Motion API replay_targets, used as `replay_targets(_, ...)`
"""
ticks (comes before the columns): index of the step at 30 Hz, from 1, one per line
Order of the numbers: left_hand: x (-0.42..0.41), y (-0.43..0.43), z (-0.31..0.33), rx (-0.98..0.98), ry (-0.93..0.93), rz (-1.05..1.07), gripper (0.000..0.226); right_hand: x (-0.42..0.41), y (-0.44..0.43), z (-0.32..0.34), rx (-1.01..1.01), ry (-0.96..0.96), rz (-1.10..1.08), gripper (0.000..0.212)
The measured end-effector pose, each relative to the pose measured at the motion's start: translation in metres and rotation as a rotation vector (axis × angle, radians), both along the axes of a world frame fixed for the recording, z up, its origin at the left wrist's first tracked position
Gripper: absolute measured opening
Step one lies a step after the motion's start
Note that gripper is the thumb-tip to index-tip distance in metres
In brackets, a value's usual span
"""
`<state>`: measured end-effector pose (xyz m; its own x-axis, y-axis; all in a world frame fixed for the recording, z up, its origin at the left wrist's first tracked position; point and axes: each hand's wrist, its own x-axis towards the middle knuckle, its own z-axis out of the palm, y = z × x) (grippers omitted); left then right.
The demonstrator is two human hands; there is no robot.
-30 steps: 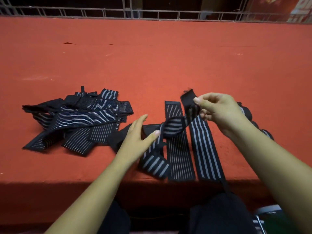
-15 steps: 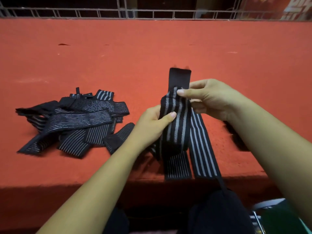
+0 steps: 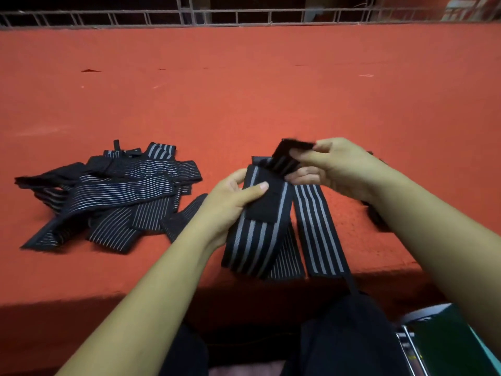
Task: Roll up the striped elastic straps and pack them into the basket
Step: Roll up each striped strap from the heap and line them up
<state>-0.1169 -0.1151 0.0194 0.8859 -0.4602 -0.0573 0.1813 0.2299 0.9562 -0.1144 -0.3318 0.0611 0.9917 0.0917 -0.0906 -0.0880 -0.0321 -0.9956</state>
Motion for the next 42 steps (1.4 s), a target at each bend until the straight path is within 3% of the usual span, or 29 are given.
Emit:
replay_targets(3, -0.001, -0.006, 0.004, -0.043, -0.025, 0.022, 0.026, -0.007, 0.01, 0.002, -0.08, -0.056, 0.096, 0.025)
replay_targets(5, -0.003, -0.008, 0.006, -0.071, -0.027, 0.012, 0.028, -0.009, 0.012, 0.002, -0.217, -0.12, 0.086, 0.026)
replay_targets(7, -0.006, -0.007, 0.005, -0.142, 0.003, -0.032, 0.034, -0.008, 0.013, 0.002, -0.203, -0.134, 0.032, 0.028)
replay_targets(9, -0.009, -0.001, 0.001, -0.112, -0.001, -0.102, 0.04, -0.002, 0.013, 0.005, -0.129, -0.166, -0.064, 0.029)
replay_targets(13, -0.014, 0.016, -0.017, 0.166, -0.034, -0.244, 0.037, 0.021, 0.0, 0.01, 0.035, -0.197, -0.359, 0.023)
replay_targets(18, -0.021, 0.025, -0.018, 0.146, 0.046, -0.272, 0.024, 0.04, -0.023, -0.003, -0.026, -0.215, -0.578, 0.02)
replay_targets(34, -0.045, -0.043, -0.061, -0.001, 0.262, -0.356, 0.035, 0.036, -0.048, -0.024, -0.282, -0.292, -0.564, 0.018)
replay_targets(37, -0.043, -0.065, -0.074, 0.178, 0.175, -0.348, 0.026, 0.034, -0.056, -0.023, -0.314, -0.309, -0.573, 0.02)
replay_targets(39, -0.038, -0.073, -0.08, 0.527, -0.136, -0.263, 0.006, 0.031, -0.061, -0.022, -0.322, -0.307, -0.579, 0.021)
replay_targets(41, -0.033, -0.078, -0.084, 0.85, -0.379, -0.188, 0.02, 0.029, -0.064, -0.022, -0.33, -0.3, -0.582, 0.021)
replay_targets(42, -0.032, -0.079, -0.085, 0.908, -0.411, -0.173, 0.028, 0.03, -0.065, -0.024, -0.336, -0.295, -0.58, 0.02)
